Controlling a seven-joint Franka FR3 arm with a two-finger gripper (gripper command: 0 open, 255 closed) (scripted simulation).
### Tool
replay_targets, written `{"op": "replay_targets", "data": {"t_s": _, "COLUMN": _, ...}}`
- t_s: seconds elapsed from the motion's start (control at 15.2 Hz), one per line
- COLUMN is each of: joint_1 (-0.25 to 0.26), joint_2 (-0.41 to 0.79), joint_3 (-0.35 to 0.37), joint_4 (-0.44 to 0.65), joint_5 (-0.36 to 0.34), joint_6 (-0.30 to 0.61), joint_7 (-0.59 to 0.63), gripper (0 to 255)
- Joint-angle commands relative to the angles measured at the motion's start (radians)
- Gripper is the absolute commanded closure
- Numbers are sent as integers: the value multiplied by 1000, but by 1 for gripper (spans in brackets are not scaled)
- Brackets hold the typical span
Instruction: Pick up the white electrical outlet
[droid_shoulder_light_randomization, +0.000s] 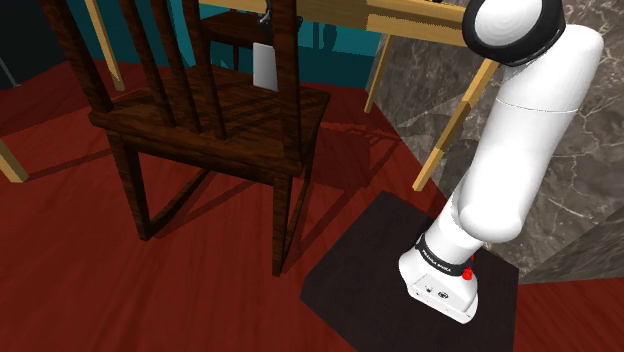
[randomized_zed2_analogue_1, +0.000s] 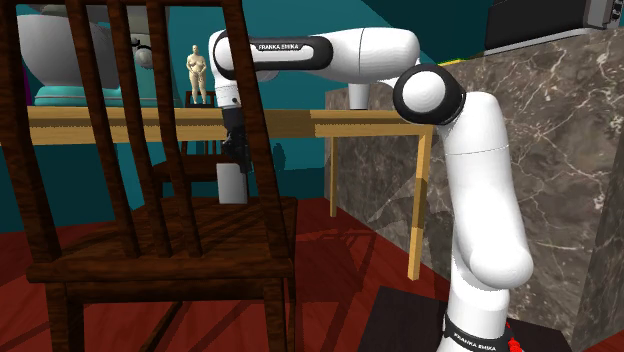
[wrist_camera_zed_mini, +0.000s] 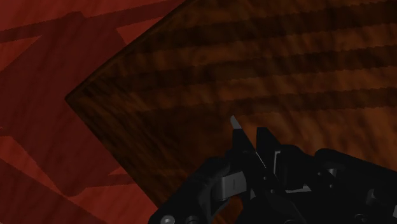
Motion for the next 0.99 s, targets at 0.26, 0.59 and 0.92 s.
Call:
{"op": "replay_targets", "data": {"t_s": 0.26, "joint_1": -2, "joint_2": 10, "joint_3": -1, "joint_4": 8, "joint_5": 0, "joint_6": -19, "joint_7": -4, "gripper": 255}}
{"op": "replay_targets", "data": {"t_s": 0.59, "joint_1": -1, "joint_2": 42, "joint_3": -1, "joint_4": 124, "joint_5": -1, "joint_6": -102, "joint_7": -9, "gripper": 255}}
{"op": "replay_targets", "data": {"t_s": 0.92, "joint_1": 2, "joint_2": 90, "joint_3": -2, "joint_4": 267, "joint_5": -4, "joint_6": -196, "joint_7": -15, "gripper": 255}}
